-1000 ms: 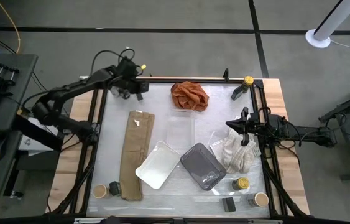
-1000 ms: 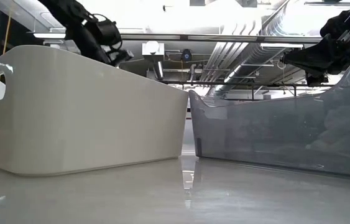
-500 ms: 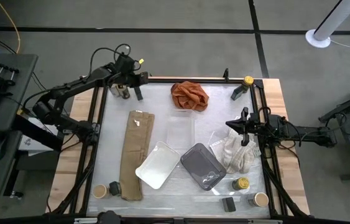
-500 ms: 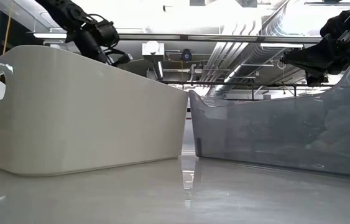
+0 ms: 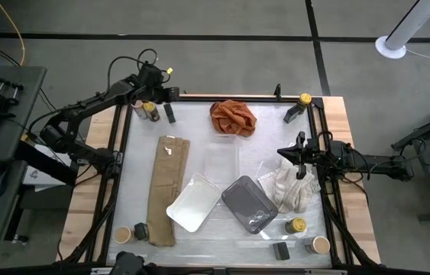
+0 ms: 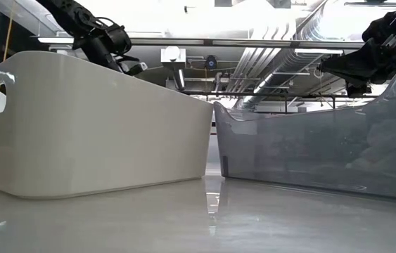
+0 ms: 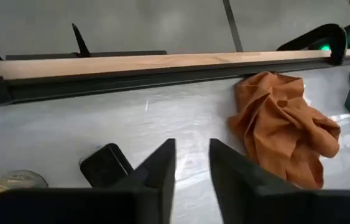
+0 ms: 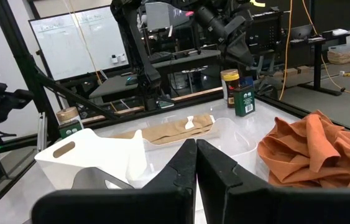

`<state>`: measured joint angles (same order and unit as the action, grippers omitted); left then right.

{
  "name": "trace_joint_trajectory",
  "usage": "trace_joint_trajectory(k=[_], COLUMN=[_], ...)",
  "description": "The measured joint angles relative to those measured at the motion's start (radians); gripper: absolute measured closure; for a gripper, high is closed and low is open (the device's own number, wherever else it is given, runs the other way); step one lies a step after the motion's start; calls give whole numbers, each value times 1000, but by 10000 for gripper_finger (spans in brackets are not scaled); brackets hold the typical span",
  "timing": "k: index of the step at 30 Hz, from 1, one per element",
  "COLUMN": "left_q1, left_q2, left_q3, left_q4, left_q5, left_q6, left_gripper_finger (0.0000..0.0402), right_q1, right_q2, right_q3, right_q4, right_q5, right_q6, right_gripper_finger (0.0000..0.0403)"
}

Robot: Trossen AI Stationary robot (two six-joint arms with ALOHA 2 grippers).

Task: Sort spices by type
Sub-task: Put the green seasoning can into the transparent bin

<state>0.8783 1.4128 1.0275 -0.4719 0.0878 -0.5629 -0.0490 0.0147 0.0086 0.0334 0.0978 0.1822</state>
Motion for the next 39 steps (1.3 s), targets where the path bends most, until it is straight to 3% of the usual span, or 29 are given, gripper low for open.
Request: trace_joint_trajectory(k=[7,11,16,27,39], left_q1=[-13,-18,-51,-216,-266], left_q2=[0,0,0,2,160], left_q3=[0,0,0,-1,-1], left_q4=[9,7,-15,-144,-117], left_q5=[2,11,-51,-530,-589], left_q6=[34,-17,-136,-231,-395], left_gripper_finger=[184,145,140,157,157], right_q1=[0,0,0,0,0], right_q2=[0,0,0,0,0], right_q3=[0,0,0,0,0], right_q4=[0,0,0,0,0], right_q5=[0,0,0,0,0], right_q6=[0,0,0,0,0], right_gripper_finger=[398,398,398,398,398])
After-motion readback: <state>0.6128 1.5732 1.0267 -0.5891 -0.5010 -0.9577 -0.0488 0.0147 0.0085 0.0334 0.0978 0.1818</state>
